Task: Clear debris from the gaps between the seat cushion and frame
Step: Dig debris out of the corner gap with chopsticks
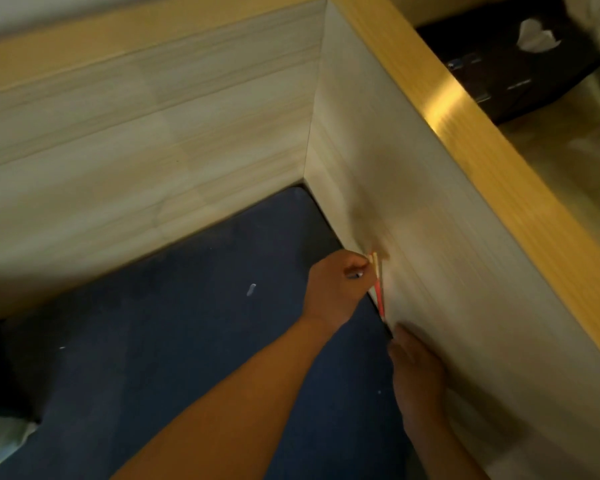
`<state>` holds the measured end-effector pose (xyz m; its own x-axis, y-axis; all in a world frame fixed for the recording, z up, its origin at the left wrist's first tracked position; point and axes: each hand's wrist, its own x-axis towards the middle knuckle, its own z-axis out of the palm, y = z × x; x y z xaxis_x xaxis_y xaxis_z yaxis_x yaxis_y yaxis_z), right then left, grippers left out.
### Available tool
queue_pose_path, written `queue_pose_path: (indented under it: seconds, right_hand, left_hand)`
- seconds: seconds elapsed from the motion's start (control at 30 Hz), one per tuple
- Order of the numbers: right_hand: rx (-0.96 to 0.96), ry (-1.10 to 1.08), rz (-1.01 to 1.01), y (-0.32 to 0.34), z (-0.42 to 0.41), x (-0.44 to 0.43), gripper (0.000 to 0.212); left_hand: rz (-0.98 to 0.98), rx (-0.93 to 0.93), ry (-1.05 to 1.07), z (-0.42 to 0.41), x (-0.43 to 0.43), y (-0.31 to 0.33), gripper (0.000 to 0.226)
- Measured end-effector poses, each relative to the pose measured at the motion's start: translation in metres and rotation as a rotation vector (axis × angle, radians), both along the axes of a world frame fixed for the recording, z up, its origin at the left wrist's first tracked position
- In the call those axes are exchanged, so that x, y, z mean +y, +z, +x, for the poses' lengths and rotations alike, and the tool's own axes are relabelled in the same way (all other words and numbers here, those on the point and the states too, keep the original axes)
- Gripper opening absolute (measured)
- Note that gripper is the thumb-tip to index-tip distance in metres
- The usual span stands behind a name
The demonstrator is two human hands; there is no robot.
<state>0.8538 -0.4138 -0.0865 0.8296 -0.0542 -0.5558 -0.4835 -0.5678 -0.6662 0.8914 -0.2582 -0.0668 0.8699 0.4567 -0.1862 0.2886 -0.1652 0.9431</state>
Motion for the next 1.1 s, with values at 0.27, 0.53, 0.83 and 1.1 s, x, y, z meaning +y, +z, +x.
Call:
queue_pose_path:
  seconds: [0.27,0.53,0.83,1.1]
  right_hand:
    - [-0.221,-0.035,0.227,0.095,-0.038,0.042,0.029]
    - [-0.388,0.193,0.199,0.232,-0.188,0.031,0.029]
    - [-0.264,-0.391,0.266,0.323,-0.388,-0.059,0.032]
    - [-0.171,-1.045,0.315,0.331,-0.497,-0.16,0.007]
  left_hand:
    - [-0.323,-0.148,0.197,-0.088,0.058,0.084,0.014]
    - [-0.723,-0.181,0.047,-0.208,0.088,0.189,0.007]
    - [-0.622,0.059,-0.495,-0.285,-0.075,0.275,0.024]
    - [-0.434,0.214,-1.17,-0.385,-0.29,0.287,0.012]
